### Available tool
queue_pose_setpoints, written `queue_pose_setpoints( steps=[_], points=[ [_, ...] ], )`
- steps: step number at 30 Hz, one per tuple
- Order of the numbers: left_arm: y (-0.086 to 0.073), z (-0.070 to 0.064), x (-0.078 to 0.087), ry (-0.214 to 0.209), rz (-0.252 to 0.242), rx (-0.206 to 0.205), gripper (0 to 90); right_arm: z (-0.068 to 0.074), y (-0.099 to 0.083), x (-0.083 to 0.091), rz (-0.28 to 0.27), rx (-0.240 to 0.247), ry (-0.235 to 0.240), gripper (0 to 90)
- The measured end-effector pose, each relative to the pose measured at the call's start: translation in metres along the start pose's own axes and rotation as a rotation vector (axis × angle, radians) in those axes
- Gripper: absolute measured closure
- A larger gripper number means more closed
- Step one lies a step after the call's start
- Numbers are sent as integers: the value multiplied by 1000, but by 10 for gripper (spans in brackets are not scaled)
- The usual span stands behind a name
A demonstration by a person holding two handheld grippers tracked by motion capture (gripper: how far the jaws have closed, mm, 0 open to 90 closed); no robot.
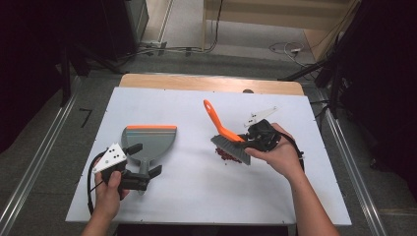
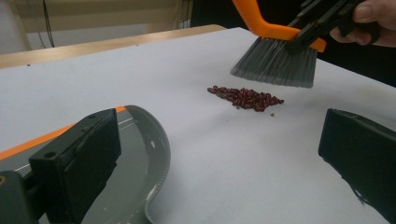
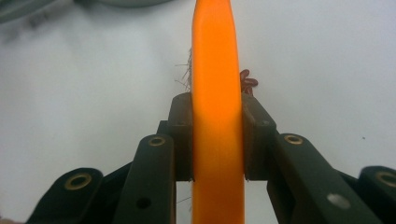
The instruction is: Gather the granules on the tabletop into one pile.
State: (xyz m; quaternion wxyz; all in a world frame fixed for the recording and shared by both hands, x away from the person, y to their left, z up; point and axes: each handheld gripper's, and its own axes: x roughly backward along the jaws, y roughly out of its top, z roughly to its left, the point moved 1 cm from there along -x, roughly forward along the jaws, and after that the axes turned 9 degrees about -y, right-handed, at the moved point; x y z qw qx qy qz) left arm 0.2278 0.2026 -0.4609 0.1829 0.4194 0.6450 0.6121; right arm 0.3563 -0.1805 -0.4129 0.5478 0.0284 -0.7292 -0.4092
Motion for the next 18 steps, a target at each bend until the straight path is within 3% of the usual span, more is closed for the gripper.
queue_pose_setpoints(
  steps=[8,14,18],
  points=[
    [0,0,1,7,-2,-4,0,1,-26,20,-42,-83,-28,688],
    [1,1,3,15,-7,-3,0,-7,-54,33,-86,-185,-51,688],
    [1,1,4,18,-11,-3,0,-13,-67,40,-100,-226,-71,688]
  ],
)
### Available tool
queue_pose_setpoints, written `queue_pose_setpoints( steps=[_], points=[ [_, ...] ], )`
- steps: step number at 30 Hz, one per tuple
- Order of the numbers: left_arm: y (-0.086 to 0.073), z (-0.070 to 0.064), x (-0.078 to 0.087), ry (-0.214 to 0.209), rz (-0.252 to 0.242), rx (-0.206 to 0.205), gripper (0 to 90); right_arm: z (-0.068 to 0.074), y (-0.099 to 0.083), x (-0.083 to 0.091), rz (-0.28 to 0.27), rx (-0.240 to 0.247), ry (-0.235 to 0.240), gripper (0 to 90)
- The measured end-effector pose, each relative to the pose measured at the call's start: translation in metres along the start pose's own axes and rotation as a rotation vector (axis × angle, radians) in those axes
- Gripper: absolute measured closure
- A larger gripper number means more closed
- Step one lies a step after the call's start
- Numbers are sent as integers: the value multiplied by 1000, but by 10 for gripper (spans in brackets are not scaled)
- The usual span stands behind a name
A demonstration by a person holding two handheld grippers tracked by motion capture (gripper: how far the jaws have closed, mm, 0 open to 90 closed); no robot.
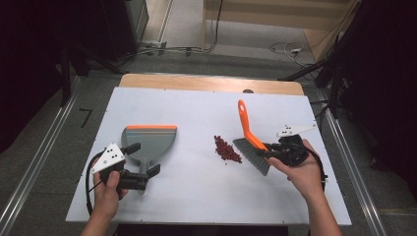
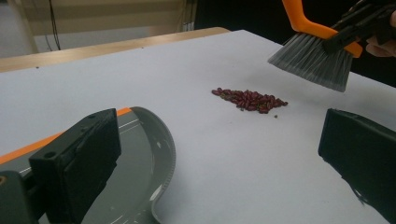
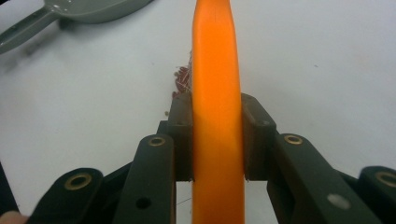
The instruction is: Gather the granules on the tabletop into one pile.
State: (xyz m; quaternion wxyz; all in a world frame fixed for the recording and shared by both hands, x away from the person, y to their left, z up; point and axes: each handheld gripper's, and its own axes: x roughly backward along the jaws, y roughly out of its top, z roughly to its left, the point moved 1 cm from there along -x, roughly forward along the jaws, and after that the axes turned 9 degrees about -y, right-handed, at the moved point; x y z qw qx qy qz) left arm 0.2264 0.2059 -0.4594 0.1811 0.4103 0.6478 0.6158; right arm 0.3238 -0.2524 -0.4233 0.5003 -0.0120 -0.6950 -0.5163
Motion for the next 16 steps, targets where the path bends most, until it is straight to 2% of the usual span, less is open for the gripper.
queue_pose_setpoints(
  steps=[3,13,16],
  points=[
    [0,0,2,1,-5,0,0,-8,-11,7,-25,-36,-13,688],
    [1,5,9,17,-32,6,0,-39,-49,27,-60,-166,-89,688],
    [2,4,8,19,-30,6,0,-49,-57,30,-69,-207,-98,688]
  ],
)
